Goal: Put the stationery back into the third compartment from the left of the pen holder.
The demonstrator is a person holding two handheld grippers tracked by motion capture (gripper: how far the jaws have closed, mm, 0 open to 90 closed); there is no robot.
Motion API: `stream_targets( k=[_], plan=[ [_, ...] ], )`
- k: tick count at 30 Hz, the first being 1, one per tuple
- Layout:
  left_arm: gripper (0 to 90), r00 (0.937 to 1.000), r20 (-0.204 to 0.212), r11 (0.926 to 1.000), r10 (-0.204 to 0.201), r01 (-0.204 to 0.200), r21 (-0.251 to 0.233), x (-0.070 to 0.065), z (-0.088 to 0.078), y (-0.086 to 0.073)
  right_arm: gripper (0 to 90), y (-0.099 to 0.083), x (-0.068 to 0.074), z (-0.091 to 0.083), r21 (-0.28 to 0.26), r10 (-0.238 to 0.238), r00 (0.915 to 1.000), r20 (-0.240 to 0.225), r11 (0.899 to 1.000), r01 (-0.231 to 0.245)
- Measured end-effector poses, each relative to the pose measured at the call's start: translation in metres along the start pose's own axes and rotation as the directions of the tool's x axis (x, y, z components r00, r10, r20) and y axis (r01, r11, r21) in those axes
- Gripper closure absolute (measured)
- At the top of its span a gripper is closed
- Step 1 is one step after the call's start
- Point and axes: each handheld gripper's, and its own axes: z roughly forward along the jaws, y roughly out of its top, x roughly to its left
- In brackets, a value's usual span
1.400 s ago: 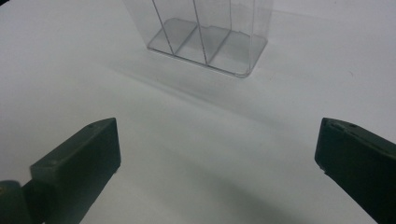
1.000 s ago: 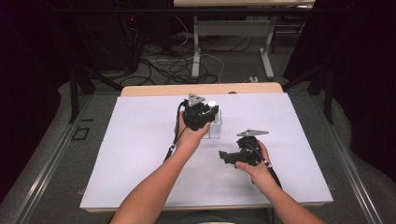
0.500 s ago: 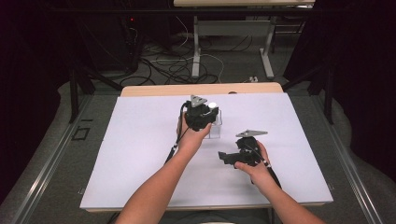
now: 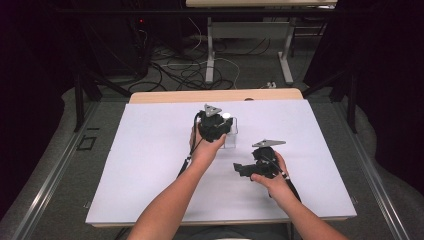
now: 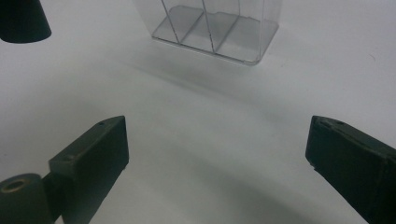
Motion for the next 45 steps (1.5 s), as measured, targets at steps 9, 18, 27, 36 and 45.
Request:
stream_targets(
  k=[9, 18, 27, 36, 45],
  plan=[
    [66.4, 1.0, 0.002, 0.9997, 0.002, -0.002, 0.023, -0.001, 0.003, -0.003, 5.6, 0.0, 0.0, 0.0, 0.0, -0.002, 1.0, 0.002, 1.0, 0.002],
    [54.2, 0.9998, 0.0, 0.9998, 0.018, -0.018, 0.003, -0.003, -0.005, 0.0, 5.5, 0.0, -0.001, 0.0, -0.001, -0.003, 1.0, 0.005, 1.0, 0.003],
    [38.9, 0.9993, 0.019, 0.999, 0.032, -0.031, -0.033, -0.001, -0.029, 0.006, 5.5, 0.0, -0.003, 0.0, -0.005, -0.012, 0.9998, 0.015, 1.0, 0.012],
    [30.2, 0.9991, 0.031, 0.9979, 0.029, -0.027, -0.059, 0.013, -0.059, 0.006, 5.5, 0.0, -0.003, 0.0, -0.002, -0.008, 0.9998, 0.016, 1.0, 0.008],
    [16.3, 0.9987, -0.033, 0.9987, -0.039, 0.038, -0.034, 0.042, -0.085, -0.002, 5.5, 0.0, -0.004, -0.001, -0.004, -0.004, 0.9997, 0.024, 1.0, 0.004]
  ],
)
